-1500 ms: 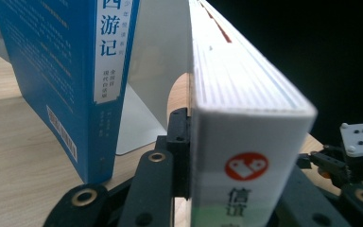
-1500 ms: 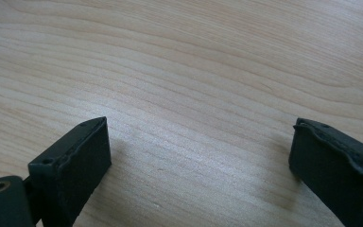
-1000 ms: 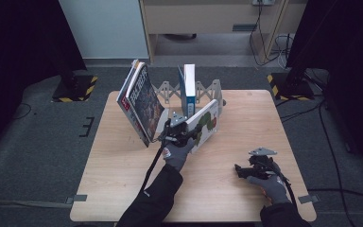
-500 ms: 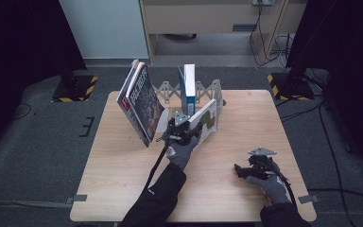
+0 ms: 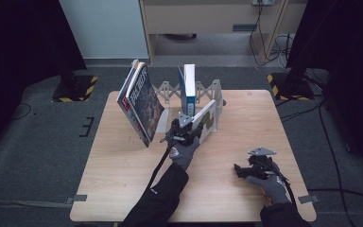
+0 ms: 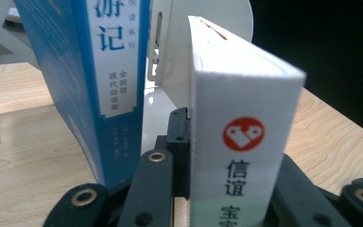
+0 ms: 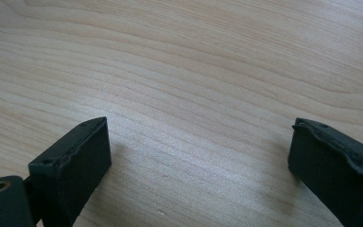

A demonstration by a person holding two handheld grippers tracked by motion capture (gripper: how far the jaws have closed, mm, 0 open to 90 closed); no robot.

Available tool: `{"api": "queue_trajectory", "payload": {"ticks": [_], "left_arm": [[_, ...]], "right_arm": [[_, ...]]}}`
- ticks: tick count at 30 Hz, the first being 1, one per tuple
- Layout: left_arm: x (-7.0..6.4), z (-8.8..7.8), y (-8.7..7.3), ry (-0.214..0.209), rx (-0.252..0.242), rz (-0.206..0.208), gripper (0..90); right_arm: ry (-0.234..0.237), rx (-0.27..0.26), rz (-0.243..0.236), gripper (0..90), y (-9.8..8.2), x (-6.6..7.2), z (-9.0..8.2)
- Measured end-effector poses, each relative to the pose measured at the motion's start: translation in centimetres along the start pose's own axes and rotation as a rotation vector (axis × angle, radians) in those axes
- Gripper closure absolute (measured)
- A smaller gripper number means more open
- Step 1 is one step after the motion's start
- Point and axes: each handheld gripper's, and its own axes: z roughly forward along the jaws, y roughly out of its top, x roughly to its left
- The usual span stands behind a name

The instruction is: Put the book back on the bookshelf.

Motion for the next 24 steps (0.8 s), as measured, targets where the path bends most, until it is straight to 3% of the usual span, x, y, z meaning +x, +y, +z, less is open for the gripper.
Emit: {"api": "queue_trajectory", "payload": {"ticks": [9, 19, 24], "left_arm": [[0.4, 0.6, -0.5, 0.010, 0.003, -0.012, 74.9], [0.1, 1.2, -1.2, 0.012, 0.000, 0.005, 74.5], [-0.1, 1.2, -2.2, -0.011, 0.023, 0.001, 72.7]], "right_arm": [[0.001, 0.001, -0.001, 6.8, 0.0, 0.0, 0.0], [0.000, -0.001, 0.002, 6.8, 0.0, 0.0, 0.0], [0.000, -0.001, 0.002, 6.7, 0.0, 0.0, 0.0]]}}
